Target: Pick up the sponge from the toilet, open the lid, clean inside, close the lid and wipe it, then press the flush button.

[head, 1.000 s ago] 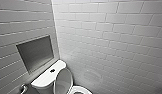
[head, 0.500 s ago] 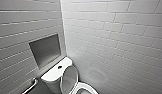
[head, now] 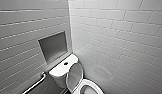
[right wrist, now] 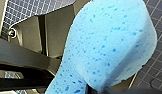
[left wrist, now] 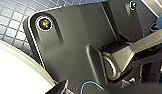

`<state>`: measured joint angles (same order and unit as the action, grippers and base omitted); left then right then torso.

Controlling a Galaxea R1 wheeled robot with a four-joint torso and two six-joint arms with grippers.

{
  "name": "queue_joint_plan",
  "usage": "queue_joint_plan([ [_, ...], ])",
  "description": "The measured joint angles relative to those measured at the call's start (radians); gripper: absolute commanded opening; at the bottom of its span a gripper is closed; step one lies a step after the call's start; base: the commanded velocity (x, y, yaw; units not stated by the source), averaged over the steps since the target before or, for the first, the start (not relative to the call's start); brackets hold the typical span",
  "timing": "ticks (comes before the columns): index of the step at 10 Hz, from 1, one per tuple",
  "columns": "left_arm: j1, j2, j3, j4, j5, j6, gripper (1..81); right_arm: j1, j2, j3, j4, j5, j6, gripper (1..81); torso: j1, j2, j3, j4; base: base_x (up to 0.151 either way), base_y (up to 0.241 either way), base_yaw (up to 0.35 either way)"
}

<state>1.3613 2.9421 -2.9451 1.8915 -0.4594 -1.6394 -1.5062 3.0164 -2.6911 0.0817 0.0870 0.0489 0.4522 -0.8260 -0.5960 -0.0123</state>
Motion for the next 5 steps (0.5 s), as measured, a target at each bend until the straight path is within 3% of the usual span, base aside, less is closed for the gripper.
queue_joint_plan([
  [2,0.001,0.011,0.001,0.0,0.061,0.0,81.1,-0.003,0.0,0.0,0.0,0.0,0.0,1.0,-0.038,0.059,0.055,0.0,0.0,0.0,0.0],
  [5,0.019,0.014,0.001,0.0,0.073,0.0,81.1,-0.01,0.0,0.0,0.0,-0.002,0.0,1.0,-0.106,0.163,0.161,0.0,0.0,0.0,0.0],
])
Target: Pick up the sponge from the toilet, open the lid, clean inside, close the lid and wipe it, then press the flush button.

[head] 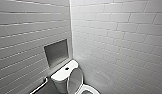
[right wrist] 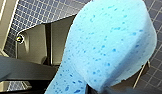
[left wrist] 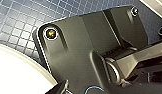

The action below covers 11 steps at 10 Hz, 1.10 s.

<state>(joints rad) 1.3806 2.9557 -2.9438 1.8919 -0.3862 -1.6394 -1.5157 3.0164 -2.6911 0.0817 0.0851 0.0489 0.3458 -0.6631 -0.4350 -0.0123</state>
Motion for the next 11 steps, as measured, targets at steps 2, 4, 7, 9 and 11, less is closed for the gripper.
queue_joint_plan([
  [2,0.009,0.003,0.0,0.0,0.002,0.0,81.1,-0.002,0.0,0.0,0.0,-0.001,0.0,1.0,-0.015,0.018,0.021,0.0,0.0,0.0,0.0],
  [4,0.035,0.007,0.0,-0.001,0.004,-0.016,81.1,0.0,0.0,0.0,0.0,-0.003,0.0,1.0,-0.015,0.018,0.019,0.0,0.0,0.0,0.0],
  [7,0.089,0.002,-0.001,-0.096,0.044,-0.056,81.1,0.001,0.0,0.0,0.0,-0.003,0.0,1.0,-0.016,0.019,0.02,0.0,0.0,0.0,0.0],
  [9,0.099,0.01,-0.001,-0.319,0.124,0.096,81.1,0.001,0.001,0.0,0.0,-0.003,0.0,1.0,-0.016,0.019,0.02,0.0,0.0,0.0,0.0],
  [11,0.104,0.049,-0.001,-0.552,0.247,0.402,81.1,0.0,0.003,0.0,0.0,-0.003,0.0,1.0,-0.016,0.019,0.02,0.0,0.0,0.0,0.0],
])
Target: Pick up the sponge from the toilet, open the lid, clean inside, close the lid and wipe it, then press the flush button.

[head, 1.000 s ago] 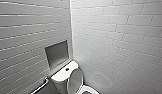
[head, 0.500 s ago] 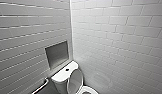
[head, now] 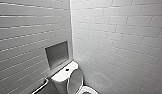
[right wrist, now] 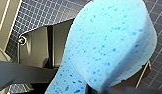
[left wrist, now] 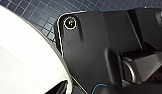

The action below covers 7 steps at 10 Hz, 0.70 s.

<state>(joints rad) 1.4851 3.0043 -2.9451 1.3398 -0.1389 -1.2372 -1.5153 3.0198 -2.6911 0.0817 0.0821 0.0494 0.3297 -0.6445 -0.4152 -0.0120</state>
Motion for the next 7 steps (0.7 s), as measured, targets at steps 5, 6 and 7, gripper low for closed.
queue_joint_plan([
  [5,0.007,0.056,0.007,-0.741,0.169,0.922,81.1,-0.001,0.002,-0.001,0.001,0.0,0.0,1.0,0.0,0.0,0.0,0.0,0.0,0.0,0.0],
  [6,0.005,0.062,0.016,-0.897,0.164,1.048,81.1,-0.001,0.002,-0.001,0.001,0.0,0.0,1.0,0.0,0.0,0.0,0.0,0.0,0.0,0.0],
  [7,0.003,0.072,0.026,-1.012,0.15,1.136,81.1,-0.001,0.002,-0.001,0.0,0.0,0.0,1.0,0.0,0.0,0.0,0.0,0.0,0.0,0.0],
])
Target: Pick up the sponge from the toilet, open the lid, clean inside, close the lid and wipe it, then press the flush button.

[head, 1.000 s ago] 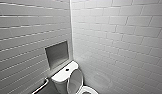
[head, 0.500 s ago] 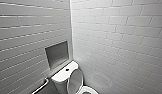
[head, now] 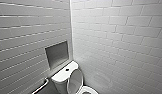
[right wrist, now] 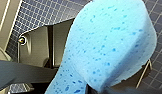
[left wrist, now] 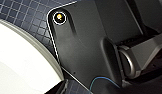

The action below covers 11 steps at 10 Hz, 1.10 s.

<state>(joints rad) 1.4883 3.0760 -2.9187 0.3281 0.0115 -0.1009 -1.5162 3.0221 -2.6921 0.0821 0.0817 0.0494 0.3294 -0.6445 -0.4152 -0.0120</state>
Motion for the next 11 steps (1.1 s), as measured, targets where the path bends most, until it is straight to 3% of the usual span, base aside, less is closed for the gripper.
queue_joint_plan([
  [2,-0.014,0.016,0.013,-0.082,-0.011,0.072,81.1,0.0,0.0,0.0,0.0,-0.006,0.0,1.0,0.0,0.0,0.0,0.0,0.0,0.0,0.0],
  [11,-0.025,0.021,0.016,-0.083,-0.011,0.074,81.1,-0.015,0.006,0.0,0.0,-0.012,-0.001,1.0,0.0,0.0,0.0,0.0,0.008,0.0,0.0],
])
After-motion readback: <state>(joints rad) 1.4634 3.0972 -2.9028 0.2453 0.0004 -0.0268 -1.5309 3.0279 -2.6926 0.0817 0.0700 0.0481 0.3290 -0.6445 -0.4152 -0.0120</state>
